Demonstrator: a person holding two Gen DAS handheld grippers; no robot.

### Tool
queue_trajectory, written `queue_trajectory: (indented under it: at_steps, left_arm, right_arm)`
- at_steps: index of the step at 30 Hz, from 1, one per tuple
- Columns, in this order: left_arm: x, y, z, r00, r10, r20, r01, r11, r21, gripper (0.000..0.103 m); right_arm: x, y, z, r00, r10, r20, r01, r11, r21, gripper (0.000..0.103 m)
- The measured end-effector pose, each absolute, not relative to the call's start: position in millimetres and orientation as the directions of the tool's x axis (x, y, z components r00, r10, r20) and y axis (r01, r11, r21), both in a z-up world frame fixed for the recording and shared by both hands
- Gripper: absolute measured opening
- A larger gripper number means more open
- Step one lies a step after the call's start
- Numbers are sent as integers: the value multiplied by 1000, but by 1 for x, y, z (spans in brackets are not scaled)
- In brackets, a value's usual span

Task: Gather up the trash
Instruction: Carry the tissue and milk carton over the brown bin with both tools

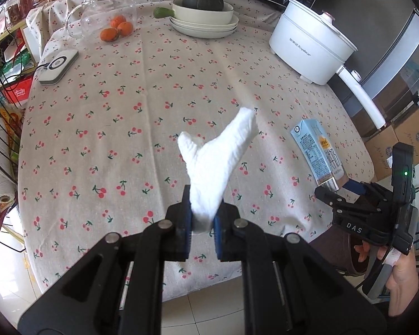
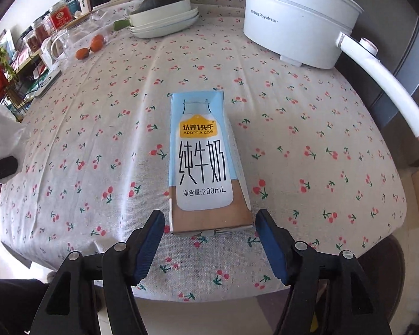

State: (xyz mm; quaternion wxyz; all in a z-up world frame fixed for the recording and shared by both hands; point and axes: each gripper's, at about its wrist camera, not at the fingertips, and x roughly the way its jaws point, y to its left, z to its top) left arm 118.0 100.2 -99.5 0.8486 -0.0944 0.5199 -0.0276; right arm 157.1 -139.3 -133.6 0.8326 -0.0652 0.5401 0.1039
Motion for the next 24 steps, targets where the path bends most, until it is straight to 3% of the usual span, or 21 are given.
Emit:
queue_trajectory:
  at_steps: [1,2,12,24]
  left_arm:
    - [118,100,-101,457,-143,-878,-50,981,-185,14]
    - [117,100,-102,456,-141,-879,-49,982,-183,14]
    - [109,80,-101,456,-179,-872,-6,979,-204,14]
    - [91,4,-92,442,-280,-852,173,959,-225,14]
  right_arm:
    - [157,-139,-135,396,96,-913,-246,969,-5,67]
    - [156,-139,-134,403,96,-910,-255,967,-11,53]
    - [128,-161,-95,496,118,-861,-221,975,6,51]
    - [51,-226,-56,555,125,-823,-127,990,65,51]
